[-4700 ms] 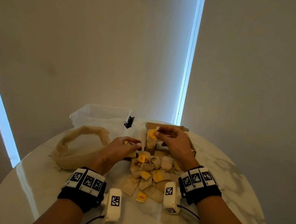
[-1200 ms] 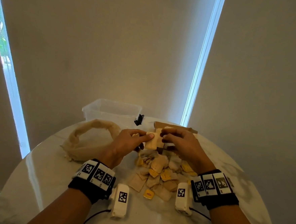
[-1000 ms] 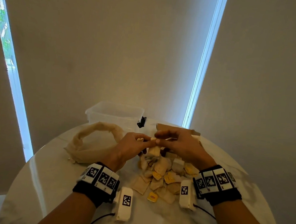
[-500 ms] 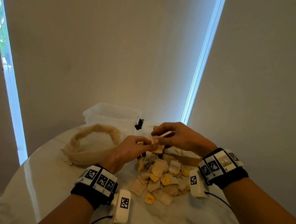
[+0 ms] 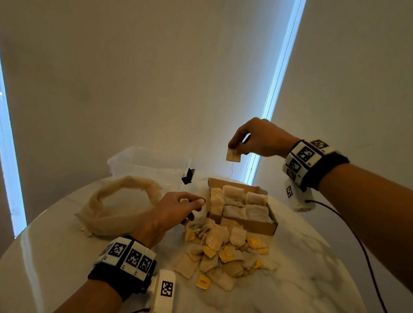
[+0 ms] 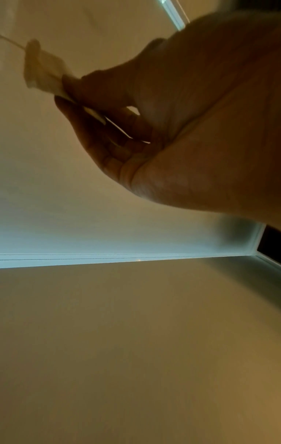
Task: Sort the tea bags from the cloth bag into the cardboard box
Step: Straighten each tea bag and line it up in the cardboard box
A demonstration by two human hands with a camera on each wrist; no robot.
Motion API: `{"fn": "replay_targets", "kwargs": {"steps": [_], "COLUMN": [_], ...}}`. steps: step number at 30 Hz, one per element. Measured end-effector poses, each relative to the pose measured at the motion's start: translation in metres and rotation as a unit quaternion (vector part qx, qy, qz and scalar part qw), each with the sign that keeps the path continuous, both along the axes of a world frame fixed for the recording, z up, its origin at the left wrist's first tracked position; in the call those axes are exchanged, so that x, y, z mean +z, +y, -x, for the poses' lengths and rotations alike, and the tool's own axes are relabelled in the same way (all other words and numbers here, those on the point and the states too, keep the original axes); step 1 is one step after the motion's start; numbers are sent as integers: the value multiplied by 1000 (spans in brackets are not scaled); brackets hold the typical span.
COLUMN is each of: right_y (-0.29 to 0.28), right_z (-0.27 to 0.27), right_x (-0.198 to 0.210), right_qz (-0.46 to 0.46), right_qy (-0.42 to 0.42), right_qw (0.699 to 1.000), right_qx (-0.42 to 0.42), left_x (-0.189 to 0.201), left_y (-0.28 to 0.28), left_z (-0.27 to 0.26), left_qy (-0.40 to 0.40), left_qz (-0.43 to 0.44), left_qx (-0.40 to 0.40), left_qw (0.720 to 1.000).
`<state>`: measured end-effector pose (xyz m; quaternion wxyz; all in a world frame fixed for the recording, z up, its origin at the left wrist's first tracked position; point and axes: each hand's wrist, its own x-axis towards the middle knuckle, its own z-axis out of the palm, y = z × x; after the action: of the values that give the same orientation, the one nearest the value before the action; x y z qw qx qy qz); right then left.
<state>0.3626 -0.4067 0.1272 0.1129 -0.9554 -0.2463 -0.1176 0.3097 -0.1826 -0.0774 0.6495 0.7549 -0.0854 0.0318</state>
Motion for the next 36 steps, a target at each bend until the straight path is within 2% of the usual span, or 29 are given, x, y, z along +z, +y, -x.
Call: {"fn": "replay_targets", "kwargs": {"steps": [8,12,19,27,31,36], "right_y": [0,-2,5,12,11,8], "right_z": [-23,-27,-31,-38,-37,-38], "right_x": [-100,-129,-150,-170,-172,-178], "right_qz": [-12,-40,-24,4,2,33], "right_qy": [78,102,141,122,99,55], "right_qw": [997,994,990,992,995,998], "right_qx": [-6,-8,-5,-3,15,-2], "left_x": [-1,-1,0,-1,-3,-3], "left_y": [-1,-1,-1,-1,-2,-4], "left_z": [1,1,2,1,0,-3], "left_qy": [0,0,1,10,13,34], "left_qz": [1,-4,-11,1,-1,19], "left_qx": [4,6,3,3,-3,-7], "left_qw": [1000,1000,1000,1000,1000,999]}}
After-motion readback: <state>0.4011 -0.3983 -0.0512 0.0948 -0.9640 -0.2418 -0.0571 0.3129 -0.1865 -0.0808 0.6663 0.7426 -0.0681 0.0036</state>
